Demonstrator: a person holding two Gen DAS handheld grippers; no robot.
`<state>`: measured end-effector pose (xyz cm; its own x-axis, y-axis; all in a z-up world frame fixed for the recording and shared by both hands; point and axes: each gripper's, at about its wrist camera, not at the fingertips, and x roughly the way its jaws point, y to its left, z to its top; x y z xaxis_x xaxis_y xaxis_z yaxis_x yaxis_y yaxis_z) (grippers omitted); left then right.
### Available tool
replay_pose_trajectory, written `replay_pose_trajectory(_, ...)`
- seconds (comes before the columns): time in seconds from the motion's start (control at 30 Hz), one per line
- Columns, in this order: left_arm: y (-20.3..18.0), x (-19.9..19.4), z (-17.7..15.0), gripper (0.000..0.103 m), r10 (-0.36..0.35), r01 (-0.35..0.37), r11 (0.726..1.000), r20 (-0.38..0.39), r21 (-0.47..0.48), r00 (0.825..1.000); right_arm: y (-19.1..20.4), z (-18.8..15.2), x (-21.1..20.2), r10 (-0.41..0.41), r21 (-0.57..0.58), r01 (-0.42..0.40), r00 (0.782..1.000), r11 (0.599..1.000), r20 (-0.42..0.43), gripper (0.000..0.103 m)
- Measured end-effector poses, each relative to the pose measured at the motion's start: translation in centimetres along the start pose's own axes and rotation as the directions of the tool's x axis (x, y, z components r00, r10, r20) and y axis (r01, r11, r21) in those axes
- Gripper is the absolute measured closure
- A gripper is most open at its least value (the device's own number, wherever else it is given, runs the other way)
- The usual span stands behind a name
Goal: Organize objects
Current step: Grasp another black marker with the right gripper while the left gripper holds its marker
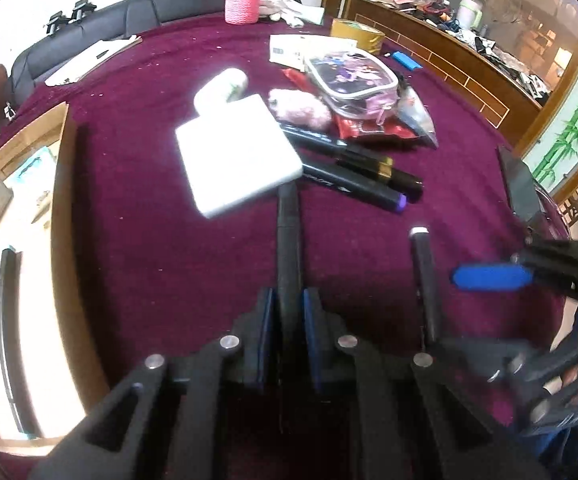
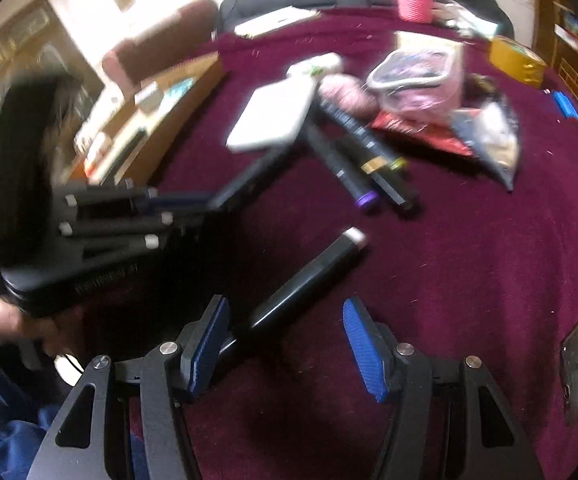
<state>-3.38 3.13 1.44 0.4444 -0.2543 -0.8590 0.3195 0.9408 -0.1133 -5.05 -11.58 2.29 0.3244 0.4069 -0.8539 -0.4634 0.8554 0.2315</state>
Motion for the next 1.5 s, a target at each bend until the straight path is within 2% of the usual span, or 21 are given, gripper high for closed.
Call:
replay_pose_trajectory(0.07, 0.4, -0.2, 0.0, 0.088, 0.001, -0.001, 1.000, 0.003, -0.007, 1.000, 0.8, 0.0, 0.7, -0.042, -0.021, 0.043, 0.999, 0.999, 0.008, 0.036)
replay_pose_trajectory(0.13, 0.7, -0.3, -0.1, 0.088, -0.002, 0.002, 1.000, 0.006, -0.013, 1.000, 1.9, 0.1, 1.3, -0.126, -0.086, 0.129, 0.992, 0.988, 0.030, 0.037)
replay_pose_trajectory(0.2, 0.9, -0.2, -0.1, 0.088, 0.000, 0.000, 1.000, 0.009, -0.016, 1.000, 2.0, 0.1, 1.3, -0.181, -0.121, 0.187, 0.982, 0.975, 0.063, 0.057)
replay_pose_trajectory(0.27, 0.8, -0.2, -0.3, 0.088, 0.007, -0.007, 1.000, 0.011, -0.014, 1.000, 0.8, 0.6, 1.0, -0.191, -0.133, 0.199, 0.979, 0.971, 0.068, 0.063)
replay_pose_trajectory(0.37, 0.3, -0.2, -0.4, 0.088, 0.033, -0.033, 0.999, 0.021, 0.003, 0.999, -1.5, 1.0, 0.3, -0.210, -0.089, 0.215, 0.976, 0.973, 0.064, 0.086)
replay_pose_trajectory(0.47, -0.2, 0.0, -0.5, 0.088, 0.075, -0.075, 0.997, 0.036, 0.018, 0.997, -2.3, 0.5, -0.1, -0.228, -0.088, 0.234, 0.971, 0.968, 0.073, 0.086)
replay_pose_trajectory(0.6, -1.1, 0.1, -0.6, 0.088, 0.133, -0.135, 0.990, 0.062, 0.027, 0.989, -1.3, -0.1, 0.0, -0.282, -0.125, 0.296, 0.952, 0.947, 0.116, 0.086)
replay_pose_trajectory(0.73, -1.2, 0.1, -0.7, 0.087, 0.146, -0.148, 0.989, 0.076, 0.021, 0.986, -1.0, -0.1, 0.2, -0.294, -0.133, 0.309, 0.948, 0.942, 0.121, 0.085)
replay_pose_trajectory(0.97, -1.9, 0.1, -1.0, 0.085, 0.194, -0.198, 0.980, 0.100, 0.035, 0.976, -1.6, 0.0, 0.2, -0.263, -0.098, 0.274, 0.958, 0.957, 0.116, 0.085)
replay_pose_trajectory(1.03, -1.9, 0.1, -1.0, 0.082, 0.201, -0.204, 0.978, 0.101, 0.029, 0.974, -1.8, 0.1, 0.2, -0.257, -0.090, 0.267, 0.960, 0.960, 0.107, 0.084)
replay_pose_trajectory(1.07, -1.8, 0.1, -1.0, 0.077, 0.206, -0.209, 0.978, 0.101, 0.023, 0.973, -1.9, 0.1, 0.1, -0.250, -0.080, 0.258, 0.963, 0.963, 0.104, 0.084)
replay_pose_trajectory(1.1, -1.6, 0.1, -1.0, 0.067, 0.221, -0.223, 0.975, 0.101, 0.012, 0.970, -2.0, 0.1, 0.1, -0.246, -0.077, 0.255, 0.963, 0.964, 0.105, 0.084)
replay_pose_trajectory(1.17, -1.1, 0.1, -0.9, 0.060, 0.236, -0.236, 0.972, 0.098, -0.012, 0.967, -2.0, 0.0, 0.1, -0.242, -0.074, 0.251, 0.964, 0.965, 0.113, 0.085)
replay_pose_trajectory(1.23, -0.5, 0.0, -1.0, 0.063, 0.200, -0.197, 0.980, 0.098, -0.038, 0.975, -2.1, -0.2, 0.0, -0.231, -0.066, 0.240, 0.966, 0.969, 0.120, 0.086)
replay_pose_trajectory(1.3, -0.9, -0.1, -1.1, 0.083, 0.182, -0.181, 0.983, 0.107, -0.017, 0.977, -2.4, -0.2, -0.2, -0.213, -0.039, 0.219, 0.970, 0.975, 0.119, 0.086)
replay_pose_trajectory(1.33, -1.3, -0.1, -1.1, 0.088, 0.176, -0.176, 0.984, 0.110, -0.002, 0.978, -2.5, -0.2, -0.3, -0.204, -0.034, 0.209, 0.972, 0.977, 0.119, 0.086)
replay_pose_trajectory(1.43, -1.6, -0.1, -1.2, 0.089, 0.172, -0.174, 0.985, 0.114, 0.005, 0.978, -2.6, -0.3, -1.1, -0.162, -0.010, 0.165, 0.978, 0.986, 0.128, 0.086)
replay_pose_trajectory(1.5, -0.8, -0.3, -1.2, 0.089, 0.116, -0.113, 0.993, 0.113, -0.034, 0.987, -2.5, -0.2, -1.8, -0.138, -0.005, 0.140, 0.979, 0.990, 0.147, 0.086)
